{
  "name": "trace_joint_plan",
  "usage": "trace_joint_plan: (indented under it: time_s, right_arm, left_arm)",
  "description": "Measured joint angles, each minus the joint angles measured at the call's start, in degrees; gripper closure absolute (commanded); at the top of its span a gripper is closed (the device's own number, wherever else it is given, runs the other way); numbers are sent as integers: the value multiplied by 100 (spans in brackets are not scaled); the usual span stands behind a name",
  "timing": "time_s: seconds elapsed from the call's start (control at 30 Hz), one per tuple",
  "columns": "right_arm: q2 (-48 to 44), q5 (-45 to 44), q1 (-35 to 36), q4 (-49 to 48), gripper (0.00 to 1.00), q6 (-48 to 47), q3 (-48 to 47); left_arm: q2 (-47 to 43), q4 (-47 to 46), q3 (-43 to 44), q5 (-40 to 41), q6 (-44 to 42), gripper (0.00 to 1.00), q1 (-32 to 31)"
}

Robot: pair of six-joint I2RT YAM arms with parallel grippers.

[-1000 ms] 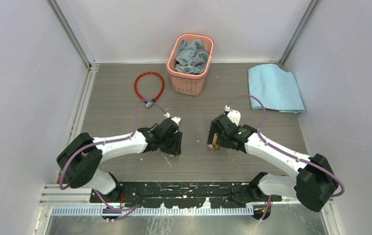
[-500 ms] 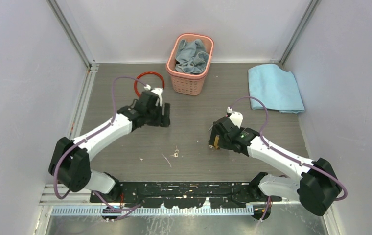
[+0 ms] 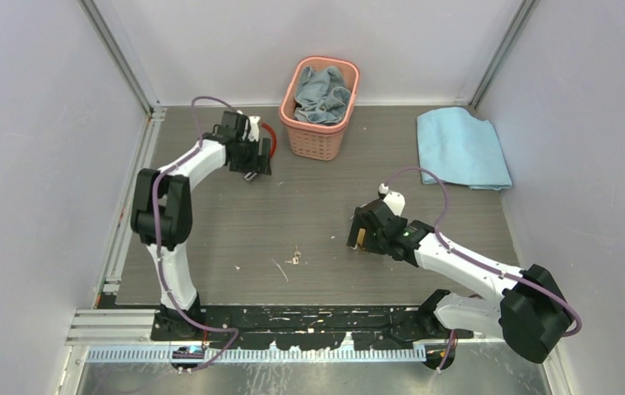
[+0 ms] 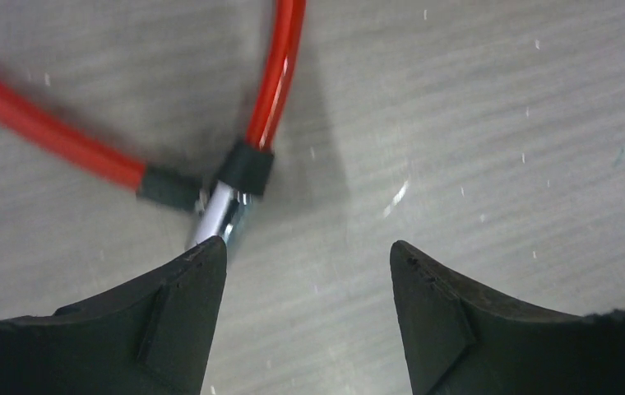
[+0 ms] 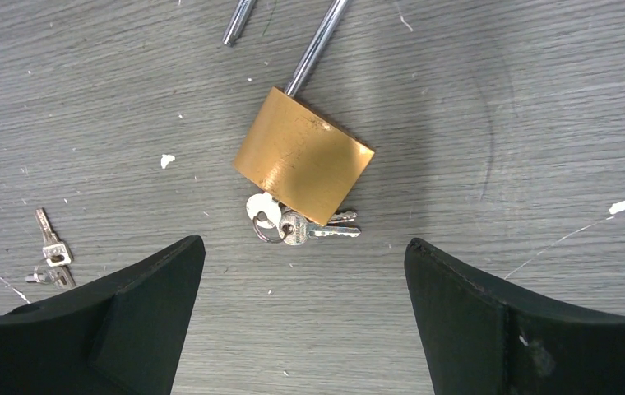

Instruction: Unlock with the key

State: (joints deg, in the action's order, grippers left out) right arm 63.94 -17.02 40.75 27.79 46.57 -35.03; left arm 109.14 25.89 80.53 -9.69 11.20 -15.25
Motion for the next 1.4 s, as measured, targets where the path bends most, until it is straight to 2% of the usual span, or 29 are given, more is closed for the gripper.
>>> trace_joint_plan:
  time_s: [0.27, 0.5, 0.7, 0.87, 1.2, 1.4]
  right_arm:
    - [192, 175, 0, -116, 4, 9, 0]
    - [245, 223, 0, -175, 4, 9, 0]
    - [398, 304, 0, -210, 4, 9, 0]
    - [446, 365, 0, -210, 5, 11, 0]
    - [428, 494, 0, -208, 5, 37, 0]
    - [151, 518, 0, -205, 5, 90, 44]
  left_arm:
    - [1366, 643, 1805, -214, -691, 30, 109]
    - [1971, 1215, 2509, -170, -933, 45, 195]
    - [2015, 1493, 2481, 26, -999, 63, 203]
    - [1845, 1412, 2144, 177, -994, 73, 203]
    - [1228, 1423, 1200, 525, -501, 77, 181]
    - [481, 1318, 72, 656, 210, 76, 125]
